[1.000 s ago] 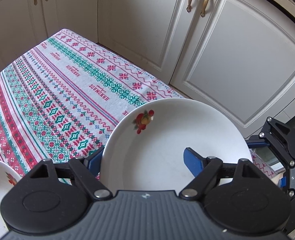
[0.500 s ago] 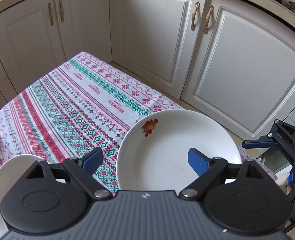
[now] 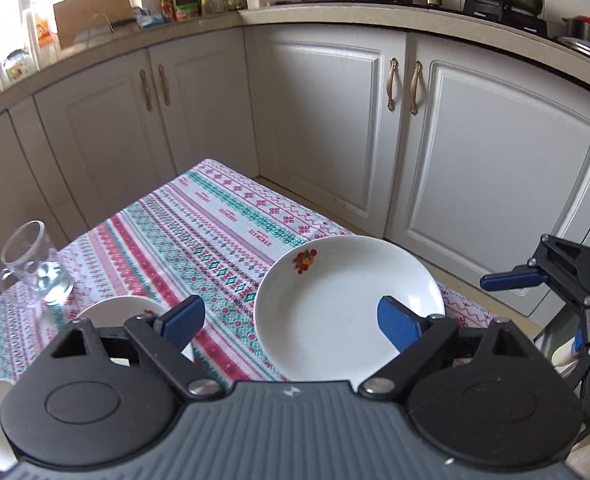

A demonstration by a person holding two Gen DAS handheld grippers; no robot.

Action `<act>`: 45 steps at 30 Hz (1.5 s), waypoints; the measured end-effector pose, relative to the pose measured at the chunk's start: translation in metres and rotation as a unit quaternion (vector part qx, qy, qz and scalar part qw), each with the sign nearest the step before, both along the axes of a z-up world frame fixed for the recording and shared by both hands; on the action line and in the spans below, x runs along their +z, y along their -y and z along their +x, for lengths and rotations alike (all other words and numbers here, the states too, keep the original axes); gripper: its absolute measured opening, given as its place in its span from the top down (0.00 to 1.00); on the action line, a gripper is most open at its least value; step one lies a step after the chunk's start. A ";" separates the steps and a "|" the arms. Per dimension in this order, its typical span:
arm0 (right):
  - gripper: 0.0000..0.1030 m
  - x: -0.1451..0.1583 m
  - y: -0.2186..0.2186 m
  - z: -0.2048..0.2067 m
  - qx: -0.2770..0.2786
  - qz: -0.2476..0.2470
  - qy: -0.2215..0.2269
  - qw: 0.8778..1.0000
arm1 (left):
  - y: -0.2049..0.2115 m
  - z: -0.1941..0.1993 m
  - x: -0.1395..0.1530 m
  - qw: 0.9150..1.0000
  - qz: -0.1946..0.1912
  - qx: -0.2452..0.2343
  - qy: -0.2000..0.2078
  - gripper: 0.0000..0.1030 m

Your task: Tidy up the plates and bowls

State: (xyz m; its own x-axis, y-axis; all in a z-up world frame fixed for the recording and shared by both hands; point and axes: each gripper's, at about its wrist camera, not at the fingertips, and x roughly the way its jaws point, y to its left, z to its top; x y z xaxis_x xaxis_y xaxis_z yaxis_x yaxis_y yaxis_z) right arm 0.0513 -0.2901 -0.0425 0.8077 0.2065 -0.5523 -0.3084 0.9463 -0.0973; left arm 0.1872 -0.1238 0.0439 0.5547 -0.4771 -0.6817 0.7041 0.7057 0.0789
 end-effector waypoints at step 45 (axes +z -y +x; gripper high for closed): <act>0.00 -0.054 -0.106 0.012 0.222 0.012 -0.047 0.974 | -0.115 0.014 -0.070 0.975 0.074 0.137 -0.159 0.16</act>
